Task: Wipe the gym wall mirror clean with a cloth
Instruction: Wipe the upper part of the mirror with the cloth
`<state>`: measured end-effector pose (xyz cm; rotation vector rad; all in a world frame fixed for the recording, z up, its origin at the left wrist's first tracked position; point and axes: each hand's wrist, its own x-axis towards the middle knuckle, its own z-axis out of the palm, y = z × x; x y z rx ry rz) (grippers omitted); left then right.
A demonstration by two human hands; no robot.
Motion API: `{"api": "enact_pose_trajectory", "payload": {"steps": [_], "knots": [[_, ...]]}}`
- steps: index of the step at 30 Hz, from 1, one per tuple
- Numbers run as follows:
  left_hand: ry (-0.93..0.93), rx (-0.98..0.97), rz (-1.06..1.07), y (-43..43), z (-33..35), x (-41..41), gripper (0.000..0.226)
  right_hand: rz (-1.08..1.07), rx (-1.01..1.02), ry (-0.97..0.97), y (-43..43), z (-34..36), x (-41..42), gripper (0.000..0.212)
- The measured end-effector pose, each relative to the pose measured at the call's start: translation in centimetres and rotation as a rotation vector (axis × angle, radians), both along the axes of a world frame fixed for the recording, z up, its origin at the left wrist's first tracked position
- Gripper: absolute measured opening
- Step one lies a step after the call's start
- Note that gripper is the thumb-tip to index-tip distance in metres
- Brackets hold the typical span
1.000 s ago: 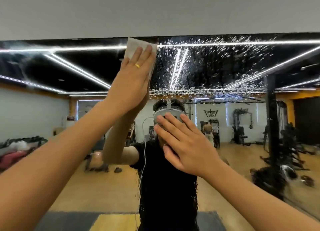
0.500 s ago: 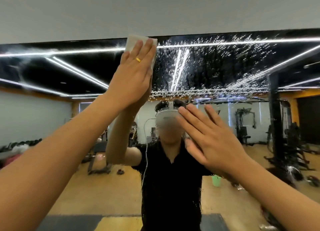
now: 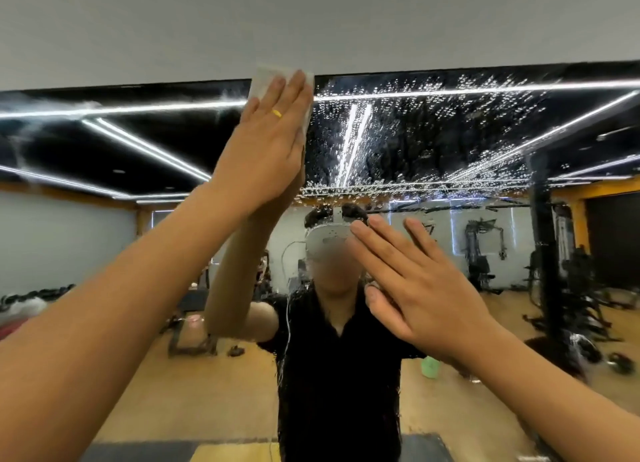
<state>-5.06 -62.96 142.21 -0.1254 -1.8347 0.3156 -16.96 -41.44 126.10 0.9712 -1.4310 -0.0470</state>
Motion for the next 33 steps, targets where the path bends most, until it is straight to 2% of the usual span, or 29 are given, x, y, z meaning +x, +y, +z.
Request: {"api": "enact_pose_trajectory", "payload": {"steps": [5, 11, 21, 29, 33], "knots": [[0.000, 0.008, 0.004, -0.2, -1.0, -0.3, 0.057, 0.004, 0.006, -0.012, -0.2, -0.1, 0.1, 0.063], [-0.039, -0.035, -0.049, -1.8, -8.2, 0.7, 0.058, 0.017, 0.001, -0.012, -0.2, -0.1, 0.2, 0.063], [-0.069, 0.004, -0.018, 0.4, 1.0, 0.1, 0.057, 0.038, -0.004, -0.018, -0.3, -0.2, 0.3, 0.063], [-0.051, -0.049, -0.051, 0.3, -4.5, 0.1, 0.059, 0.045, -0.001, -0.008, -0.1, -0.2, 0.2, 0.062], [-0.044, -0.041, -0.080, -0.2, -3.6, 0.0, 0.058, 0.051, -0.003, -0.007, 0.0, -0.1, 0.1, 0.062]]}}
